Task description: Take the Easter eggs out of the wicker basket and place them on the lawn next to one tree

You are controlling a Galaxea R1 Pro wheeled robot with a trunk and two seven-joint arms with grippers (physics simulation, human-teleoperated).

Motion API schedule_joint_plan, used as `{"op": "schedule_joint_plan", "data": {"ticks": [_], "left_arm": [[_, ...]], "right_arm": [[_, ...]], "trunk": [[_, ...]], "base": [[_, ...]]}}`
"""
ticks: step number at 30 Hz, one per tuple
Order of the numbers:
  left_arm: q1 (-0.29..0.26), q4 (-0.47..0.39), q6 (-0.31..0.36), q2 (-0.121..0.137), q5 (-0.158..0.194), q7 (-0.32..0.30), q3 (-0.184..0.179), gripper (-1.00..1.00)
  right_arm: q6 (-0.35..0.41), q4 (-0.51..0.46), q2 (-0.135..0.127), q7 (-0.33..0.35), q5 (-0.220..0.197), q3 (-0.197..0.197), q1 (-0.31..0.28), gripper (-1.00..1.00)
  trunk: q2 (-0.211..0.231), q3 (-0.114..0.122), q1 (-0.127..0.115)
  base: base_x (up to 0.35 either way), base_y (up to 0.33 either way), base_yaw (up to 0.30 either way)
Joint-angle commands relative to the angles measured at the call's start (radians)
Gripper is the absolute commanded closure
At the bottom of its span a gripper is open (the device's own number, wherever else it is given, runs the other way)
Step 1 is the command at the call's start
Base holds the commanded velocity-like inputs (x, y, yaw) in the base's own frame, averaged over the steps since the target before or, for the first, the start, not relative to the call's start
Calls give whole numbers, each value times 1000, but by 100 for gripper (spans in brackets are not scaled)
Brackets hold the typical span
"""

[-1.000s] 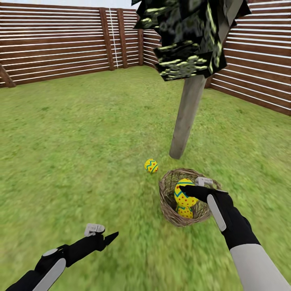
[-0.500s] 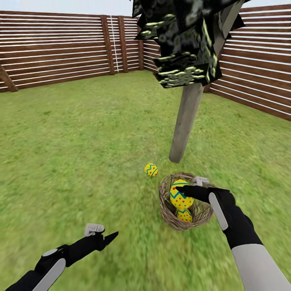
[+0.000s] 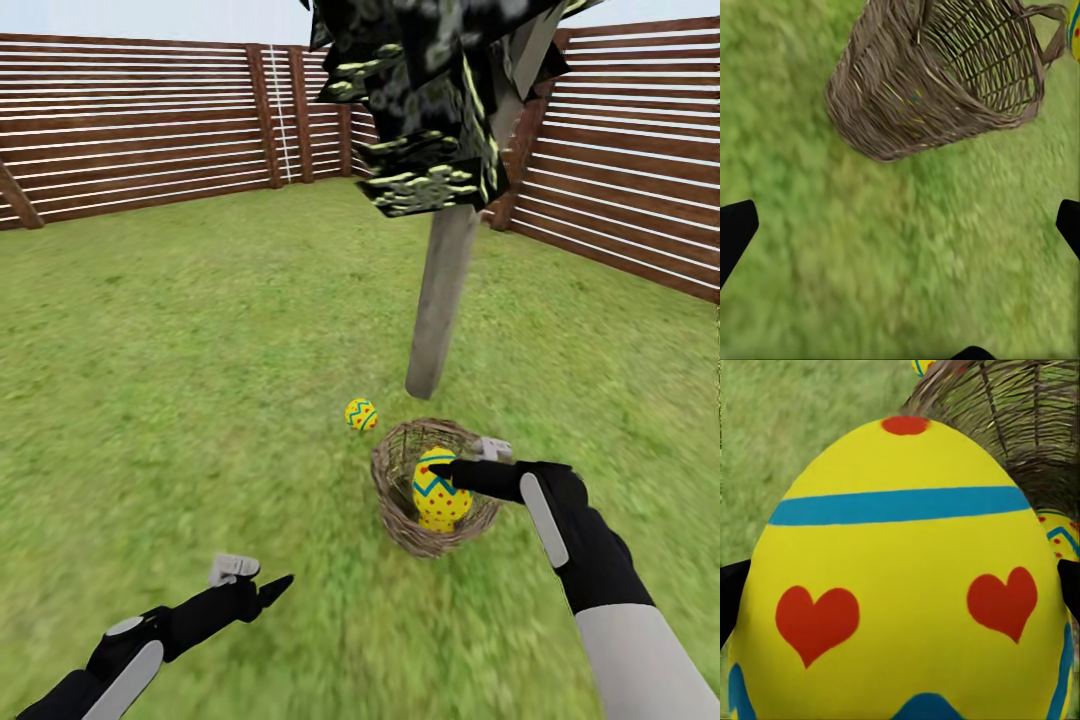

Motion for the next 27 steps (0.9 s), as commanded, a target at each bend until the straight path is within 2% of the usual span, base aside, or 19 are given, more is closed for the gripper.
{"op": "schedule_joint_plan", "data": {"ticks": [1, 3, 5, 9, 12, 27], "left_arm": [[-1, -1, 7, 1, 10, 1, -1, -100], [-1, -1, 8, 0, 10, 1, -1, -100], [-1, -1, 7, 1, 10, 1, -1, -100], [-1, 0, -1, 1, 11, 1, 1, -100], [-1, 1, -40, 1, 12, -2, -3, -100], [-1, 1, -42, 1, 12, -1, -4, -100]], "right_arm": [[11, -13, 0, 8, -4, 0, 0, 100], [19, -28, -1, 6, -54, 1, 0, 100], [28, -31, -2, 6, -73, 1, 0, 100], [31, -33, -2, 5, -79, 1, 0, 100], [32, -33, -1, 5, -78, 1, 0, 100], [31, -32, 0, 5, -78, 3, 0, 100]], "trunk": [[0, -1, 0], [0, -1, 0], [0, -1, 0], [0, -1, 0], [0, -1, 0], [0, -1, 0]], "base": [[4, -309, 0], [56, -309, 0], [3, -303, 0], [-77, -119, 0], [-5, -103, 0], [-39, -310, 0]]}}
